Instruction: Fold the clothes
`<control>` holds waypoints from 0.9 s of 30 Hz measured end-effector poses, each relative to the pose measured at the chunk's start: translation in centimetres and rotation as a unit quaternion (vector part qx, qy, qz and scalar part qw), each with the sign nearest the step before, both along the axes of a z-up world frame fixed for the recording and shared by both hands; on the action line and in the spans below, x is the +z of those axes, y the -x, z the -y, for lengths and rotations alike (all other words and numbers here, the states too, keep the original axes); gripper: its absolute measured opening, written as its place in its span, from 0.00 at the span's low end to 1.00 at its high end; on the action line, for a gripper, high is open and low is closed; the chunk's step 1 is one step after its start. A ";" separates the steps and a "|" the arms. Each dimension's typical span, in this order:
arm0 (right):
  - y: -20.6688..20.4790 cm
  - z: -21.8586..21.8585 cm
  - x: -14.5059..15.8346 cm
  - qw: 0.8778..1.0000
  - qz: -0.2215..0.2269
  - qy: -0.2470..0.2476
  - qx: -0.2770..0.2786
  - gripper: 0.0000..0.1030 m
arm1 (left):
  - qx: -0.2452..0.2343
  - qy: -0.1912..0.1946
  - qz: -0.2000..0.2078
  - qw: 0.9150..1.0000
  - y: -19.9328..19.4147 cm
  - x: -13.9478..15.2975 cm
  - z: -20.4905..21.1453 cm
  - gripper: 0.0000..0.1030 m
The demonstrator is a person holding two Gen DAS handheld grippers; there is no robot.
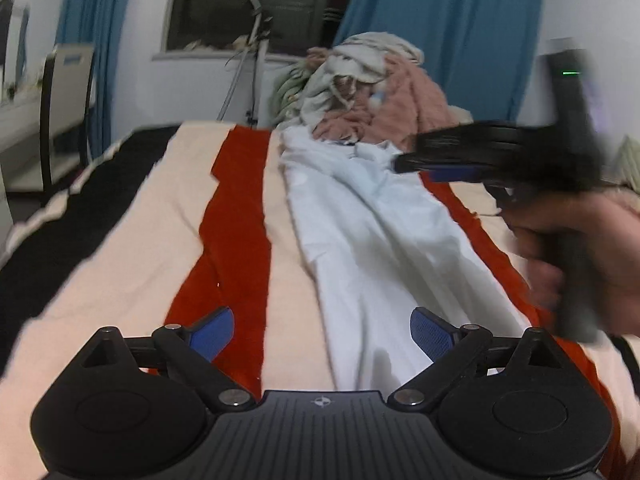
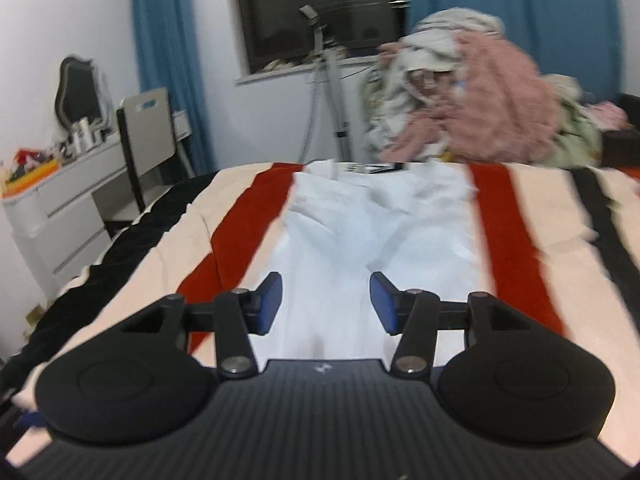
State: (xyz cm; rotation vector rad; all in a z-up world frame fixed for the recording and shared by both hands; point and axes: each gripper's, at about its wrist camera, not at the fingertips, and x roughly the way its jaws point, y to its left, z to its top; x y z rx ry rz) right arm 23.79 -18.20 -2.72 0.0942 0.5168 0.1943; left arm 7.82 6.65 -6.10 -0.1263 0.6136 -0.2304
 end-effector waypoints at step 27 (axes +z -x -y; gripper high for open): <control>-3.9 8.1 -3.7 0.985 -0.018 -0.030 -0.170 0.67 | 0.013 0.068 -0.032 0.997 -3.3 -2.7 -2.1 0.93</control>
